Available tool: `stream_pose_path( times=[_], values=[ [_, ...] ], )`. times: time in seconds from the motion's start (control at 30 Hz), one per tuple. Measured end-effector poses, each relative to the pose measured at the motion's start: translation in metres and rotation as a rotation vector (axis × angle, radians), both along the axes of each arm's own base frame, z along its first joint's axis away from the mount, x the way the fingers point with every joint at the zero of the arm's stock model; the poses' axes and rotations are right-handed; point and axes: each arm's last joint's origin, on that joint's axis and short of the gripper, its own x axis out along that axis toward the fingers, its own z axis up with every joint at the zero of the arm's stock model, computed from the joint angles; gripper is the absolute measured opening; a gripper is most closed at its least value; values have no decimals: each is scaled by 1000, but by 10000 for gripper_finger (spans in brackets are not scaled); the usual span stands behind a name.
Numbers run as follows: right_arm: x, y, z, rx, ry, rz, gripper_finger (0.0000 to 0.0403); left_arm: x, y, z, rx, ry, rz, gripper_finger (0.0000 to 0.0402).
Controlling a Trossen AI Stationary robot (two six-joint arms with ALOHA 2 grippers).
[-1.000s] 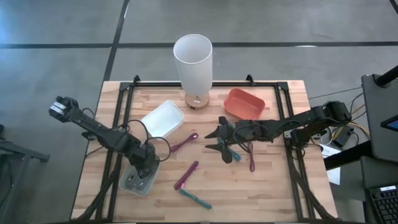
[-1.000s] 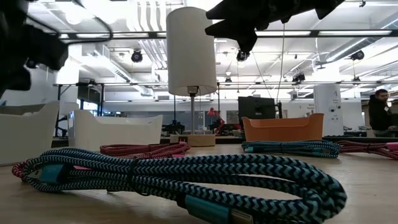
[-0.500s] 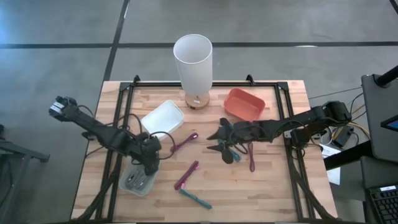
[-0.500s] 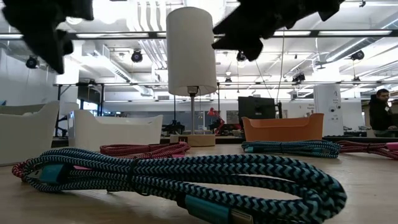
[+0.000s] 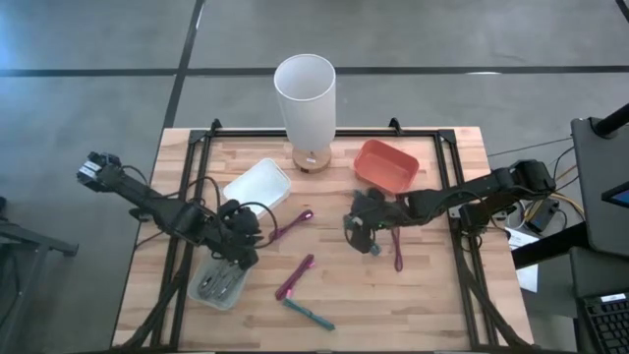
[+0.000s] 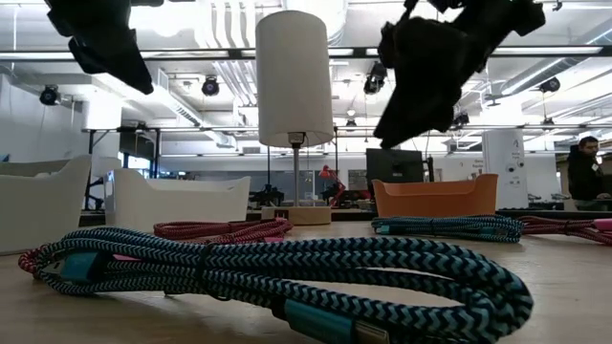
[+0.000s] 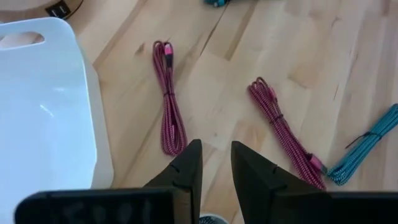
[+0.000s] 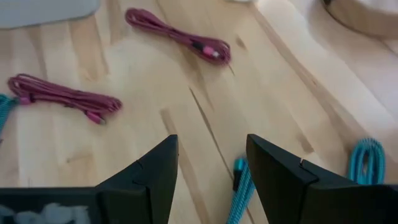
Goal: Pick & Place USB Port
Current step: Put the middle blue and black charger cable into the orange bin
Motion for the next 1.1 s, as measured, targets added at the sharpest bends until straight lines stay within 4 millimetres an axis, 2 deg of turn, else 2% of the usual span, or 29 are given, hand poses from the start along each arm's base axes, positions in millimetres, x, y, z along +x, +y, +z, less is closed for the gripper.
stream_pose_path(
  times=[0.57,0.9,1.1],
  values=[
    [-30,-6,-48,41,113,-162,187,2,2,1,40,-35,40,78],
    [-35,-7,-63,78,-22,-165,184,3,3,2,49,-55,54,78],
    [-42,-7,-71,77,-32,-160,167,3,3,2,48,-57,54,78]
  ],
)
